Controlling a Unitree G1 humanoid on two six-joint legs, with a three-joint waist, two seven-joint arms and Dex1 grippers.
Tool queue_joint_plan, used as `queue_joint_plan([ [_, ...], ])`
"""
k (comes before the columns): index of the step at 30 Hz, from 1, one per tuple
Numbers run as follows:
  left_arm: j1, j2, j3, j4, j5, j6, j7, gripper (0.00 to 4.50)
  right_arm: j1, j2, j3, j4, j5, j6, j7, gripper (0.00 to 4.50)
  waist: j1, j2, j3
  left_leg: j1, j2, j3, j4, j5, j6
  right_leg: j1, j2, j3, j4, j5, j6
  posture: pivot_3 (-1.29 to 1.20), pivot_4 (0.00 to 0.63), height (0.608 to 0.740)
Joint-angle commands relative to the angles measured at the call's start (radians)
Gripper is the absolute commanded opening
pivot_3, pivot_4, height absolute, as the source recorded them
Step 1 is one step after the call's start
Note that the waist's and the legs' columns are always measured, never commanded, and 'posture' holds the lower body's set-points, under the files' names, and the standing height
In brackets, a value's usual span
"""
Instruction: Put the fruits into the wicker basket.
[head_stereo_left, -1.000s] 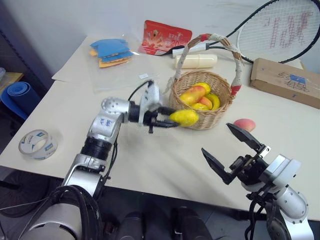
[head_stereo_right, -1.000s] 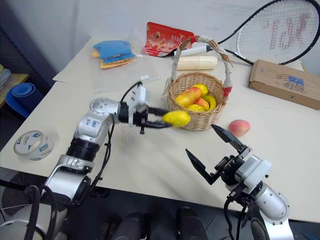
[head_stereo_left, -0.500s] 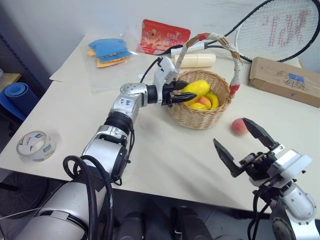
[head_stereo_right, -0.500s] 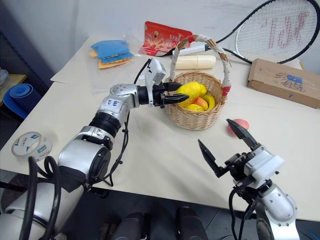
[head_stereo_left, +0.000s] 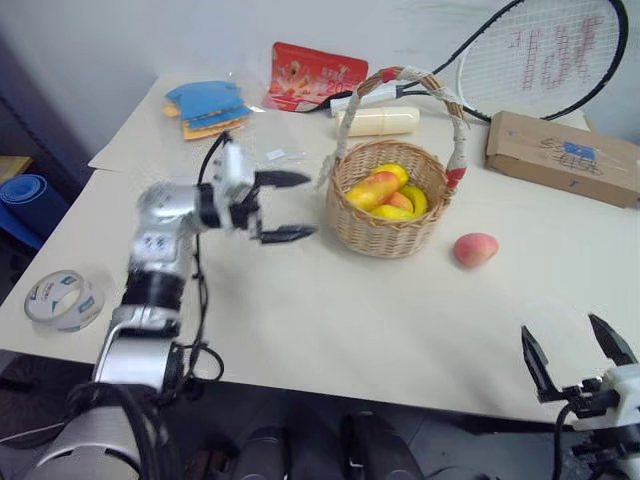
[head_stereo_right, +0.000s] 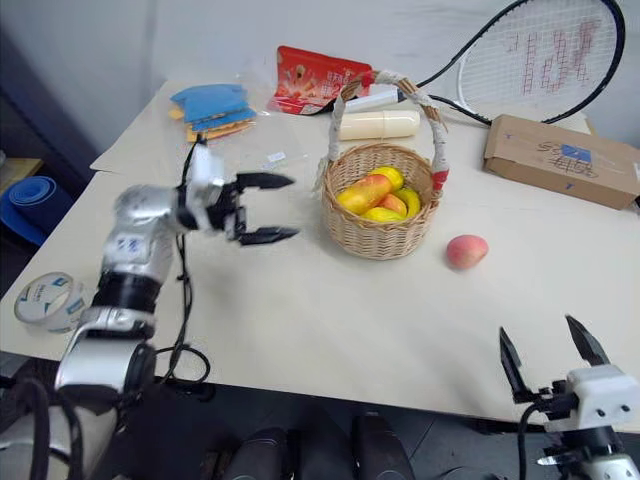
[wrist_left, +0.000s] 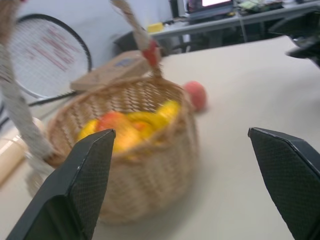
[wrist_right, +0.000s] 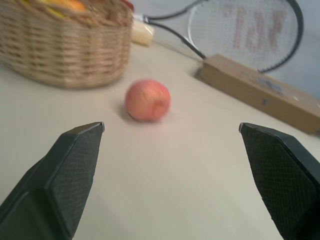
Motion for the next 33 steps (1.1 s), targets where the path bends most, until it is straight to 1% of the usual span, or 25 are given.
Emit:
queue_joint_plan([
  [1,0.111,0.070,0.039,-0.237,-0.093,0.155,0.030,4.48,-0.014,-0.020,-0.005,0.021,0.043,0.007,0.027,4.50,-0.001,0.000,0.000,0.001,0.000,0.000,0.000,0.000,0.000,0.000,0.000,0.000,0.000,0.000,0.000,0.00,0.150,0.740],
  [3,0.188,0.104,0.062,-0.334,-0.158,0.266,0.058,4.48,-0.051,-0.040,0.016,0.019,0.066,0.045,0.040,4.50,-0.005,0.000,0.000,0.002,0.000,0.000,0.000,0.000,0.001,0.001,-0.001,0.001,0.001,0.000,0.000,0.00,0.150,0.740],
  [5,0.262,0.126,0.064,-0.416,-0.168,0.292,0.080,4.48,-0.131,-0.098,0.042,-0.009,0.107,0.136,0.056,4.50,-0.006,0.000,0.000,0.002,0.000,0.000,0.000,0.000,0.001,0.002,-0.001,0.000,0.001,0.000,0.000,0.00,0.150,0.740],
  [7,0.302,0.124,0.060,-0.484,-0.184,0.326,0.120,4.48,-0.250,-0.183,0.061,-0.020,0.121,0.327,-0.001,4.50,-0.013,0.001,-0.001,0.003,0.000,0.000,0.000,0.000,0.001,0.003,-0.001,0.001,0.001,0.000,0.000,0.00,0.150,0.740],
  [8,0.309,0.122,0.058,-0.503,-0.189,0.337,0.136,4.48,-0.288,-0.212,0.065,-0.018,0.118,0.398,-0.028,4.50,-0.010,0.001,-0.001,0.004,0.000,0.000,0.000,0.000,0.001,0.004,-0.001,0.001,0.001,0.000,-0.001,0.00,0.150,0.740],
  [9,0.318,0.119,0.053,-0.520,-0.190,0.343,0.148,4.48,-0.361,-0.253,0.078,0.000,0.124,0.486,-0.045,4.50,-0.005,0.001,-0.001,0.003,0.000,0.000,0.001,0.000,0.001,0.004,-0.001,0.000,0.001,0.000,-0.001,0.00,0.150,0.740],
  [11,0.330,0.112,0.042,-0.534,-0.173,0.326,0.168,4.48,-0.521,-0.314,0.112,0.064,0.136,0.580,-0.030,4.50,-0.004,0.001,-0.001,0.004,0.000,-0.001,0.001,0.000,0.001,0.004,-0.001,0.000,0.001,0.000,-0.001,0.00,0.150,0.740],
  [13,0.336,0.103,0.026,-0.542,-0.165,0.317,0.181,4.48,-0.718,-0.379,0.186,0.183,0.094,0.668,0.001,4.50,-0.004,0.001,0.000,0.003,-0.001,-0.001,0.000,0.000,0.001,0.004,0.000,0.000,0.000,0.001,-0.001,0.00,0.150,0.740],
  [15,0.339,0.100,0.007,-0.552,-0.163,0.315,0.184,4.48,-0.836,-0.426,0.252,0.270,0.030,0.708,0.023,4.50,-0.003,0.001,-0.001,0.002,-0.001,0.000,0.000,0.000,0.001,0.002,0.000,0.000,0.000,0.001,-0.001,0.00,0.150,0.740],
  [19,0.350,0.095,-0.015,-0.566,-0.157,0.294,0.190,4.48,-1.050,-0.439,0.326,0.442,-0.012,0.795,0.040,4.50,-0.001,0.001,-0.001,-0.004,0.000,-0.001,0.001,0.000,0.001,-0.004,0.001,-0.001,-0.001,0.000,-0.001,0.00,0.150,0.740],
  [24,0.356,0.090,-0.032,-0.575,-0.159,0.280,0.205,4.48,-1.187,-0.467,0.391,0.635,-0.056,0.902,0.110,4.50,0.001,0.001,-0.001,-0.013,0.000,-0.001,0.007,-0.002,0.004,-0.008,0.000,-0.002,-0.001,0.001,0.000,0.00,0.150,0.740],
  [28,0.358,0.090,-0.040,-0.582,-0.170,0.286,0.207,4.48,-1.232,-0.466,0.411,0.705,-0.042,0.984,0.188,4.50,-0.002,0.001,-0.001,-0.014,0.000,-0.001,0.008,-0.002,0.006,-0.008,-0.001,-0.001,-0.002,0.002,0.002,0.00,0.150,0.740],
  [30,0.359,0.094,-0.041,-0.586,-0.190,0.317,0.203,4.48,-1.238,-0.474,0.443,0.718,-0.061,0.996,0.234,4.50,-0.004,0.001,-0.001,-0.014,0.000,-0.001,0.009,-0.002,0.006,-0.008,-0.001,-0.001,-0.002,0.002,0.003,0.00,0.150,0.740],
  [32,0.358,0.098,-0.041,-0.583,-0.197,0.328,0.196,4.50,-1.245,-0.472,0.445,0.718,-0.052,1.024,0.264,4.08,-0.007,0.001,-0.001,-0.014,0.000,0.000,0.009,-0.002,0.006,-0.008,0.000,-0.001,-0.002,0.002,0.003,0.00,0.150,0.740],
  [33,0.356,0.099,-0.041,-0.578,-0.194,0.325,0.194,4.50,-1.248,-0.467,0.430,0.716,-0.046,1.033,0.256,3.87,-0.006,0.001,-0.001,-0.014,0.000,0.000,0.009,-0.002,0.006,-0.008,0.000,-0.001,-0.001,0.002,0.003,0.00,0.150,0.740],
])
